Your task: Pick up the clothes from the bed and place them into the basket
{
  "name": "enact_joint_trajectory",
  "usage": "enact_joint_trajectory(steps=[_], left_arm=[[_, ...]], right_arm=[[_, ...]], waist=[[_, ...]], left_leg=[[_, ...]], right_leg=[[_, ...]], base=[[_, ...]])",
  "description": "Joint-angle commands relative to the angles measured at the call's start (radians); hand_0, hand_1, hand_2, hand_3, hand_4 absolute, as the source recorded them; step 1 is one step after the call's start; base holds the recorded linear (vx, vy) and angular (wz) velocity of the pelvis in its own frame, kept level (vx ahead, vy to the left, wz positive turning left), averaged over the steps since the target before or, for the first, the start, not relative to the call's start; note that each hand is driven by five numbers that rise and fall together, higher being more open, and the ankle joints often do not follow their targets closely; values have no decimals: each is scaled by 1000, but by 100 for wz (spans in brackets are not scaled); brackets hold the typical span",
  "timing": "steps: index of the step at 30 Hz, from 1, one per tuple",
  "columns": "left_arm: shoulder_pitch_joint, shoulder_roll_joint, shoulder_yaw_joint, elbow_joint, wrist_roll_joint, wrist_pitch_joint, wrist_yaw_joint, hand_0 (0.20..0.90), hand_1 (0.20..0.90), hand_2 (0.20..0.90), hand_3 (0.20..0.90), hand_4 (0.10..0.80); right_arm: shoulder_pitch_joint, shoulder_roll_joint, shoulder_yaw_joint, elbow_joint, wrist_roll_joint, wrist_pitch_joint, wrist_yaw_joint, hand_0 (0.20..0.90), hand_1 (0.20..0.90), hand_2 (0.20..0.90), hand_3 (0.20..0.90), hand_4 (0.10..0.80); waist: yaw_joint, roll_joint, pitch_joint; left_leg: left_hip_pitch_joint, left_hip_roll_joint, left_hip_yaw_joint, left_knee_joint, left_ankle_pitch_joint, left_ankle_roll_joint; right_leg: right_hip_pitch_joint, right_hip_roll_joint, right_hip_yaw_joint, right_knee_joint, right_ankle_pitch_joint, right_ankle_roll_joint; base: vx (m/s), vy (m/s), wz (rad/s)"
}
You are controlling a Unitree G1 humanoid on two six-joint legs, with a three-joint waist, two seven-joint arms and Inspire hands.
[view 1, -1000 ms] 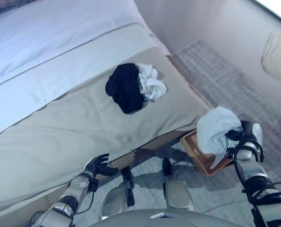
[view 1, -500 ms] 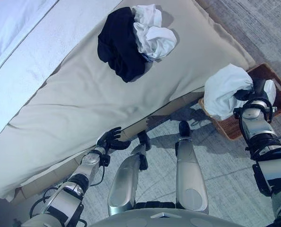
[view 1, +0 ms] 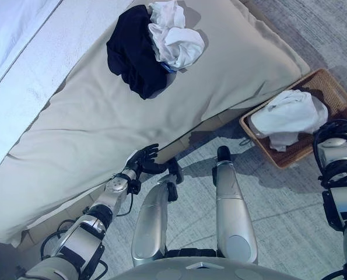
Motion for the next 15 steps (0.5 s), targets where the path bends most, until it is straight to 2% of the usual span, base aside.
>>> enact_joint_trajectory(steps=[1,3,6,7,8,10,11,12,15], left_arm=[[94,53,25,-50,-36,-45,8,900,900,900,900,800],[107,53,32,-62,-43,-42,19,900,900,900,900,800],[129,46,41,-85,-46,-32,42,900,900,900,900,800],[152,38,51,-89,-42,-32,57,900,900,900,900,800],[161,36,65,-82,-45,-30,57,900,900,900,900,800],[170,32,90,-66,-52,-23,60,900,900,900,900,800],[171,29,107,-50,-47,-14,60,900,900,900,900,800],[172,26,119,-39,-41,-7,61,900,900,900,900,800],[183,31,133,-30,-21,2,63,900,900,900,900,800]], right_arm=[[39,-110,-28,-88,18,-29,-88,900,900,900,900,800],[81,-111,-46,-169,-8,-31,-82,900,900,900,900,800],[125,-114,-48,-334,-74,-102,-150,900,900,900,900,800],[160,-94,-71,-588,-140,-69,-155,900,900,900,900,800],[182,-72,-77,-739,-217,-87,-139,900,900,900,900,800],[210,-37,-72,-930,-321,-98,-58,900,900,900,900,800],[214,-23,-51,-988,-352,-120,-13,900,900,900,900,800],[206,-17,-24,-993,-361,-161,31,900,900,900,900,800],[170,-16,42,-971,-354,-211,124,900,900,900,900,800]], waist=[[-20,-9,11],[-23,-22,7],[-23,-40,1],[-25,-55,-7],[-26,-63,-12],[-27,-78,-23],[-21,-91,-35],[-12,-103,-45],[23,-132,-66]], left_leg=[[-17,-55,-26,187,-112,35],[1,-55,-17,143,-77,40],[29,-59,-20,108,-76,42],[48,-65,-24,84,-82,44],[58,-70,-28,70,-81,45],[77,-77,-32,40,-75,48],[90,-81,-33,17,-71,50],[98,-85,-36,1,-68,53],[110,-101,-54,-23,-64,64]], right_leg=[[98,-4,-120,-71,14,-60],[119,-4,-119,-125,63,-59],[154,-7,-118,-172,84,-48],[174,-5,-111,-200,98,-39],[185,-3,-105,-214,106,-33],[204,1,-96,-242,117,-22],[219,3,-94,-263,124,-16],[232,2,-96,-281,130,-10],[264,-3,-107,-317,145,-1]], base=[[76,148,-14],[-4,142,-10],[50,125,-6],[121,206,-2],[133,232,-9],[105,198,-11],[105,186,-2],[80,139,4],[75,158,15]])
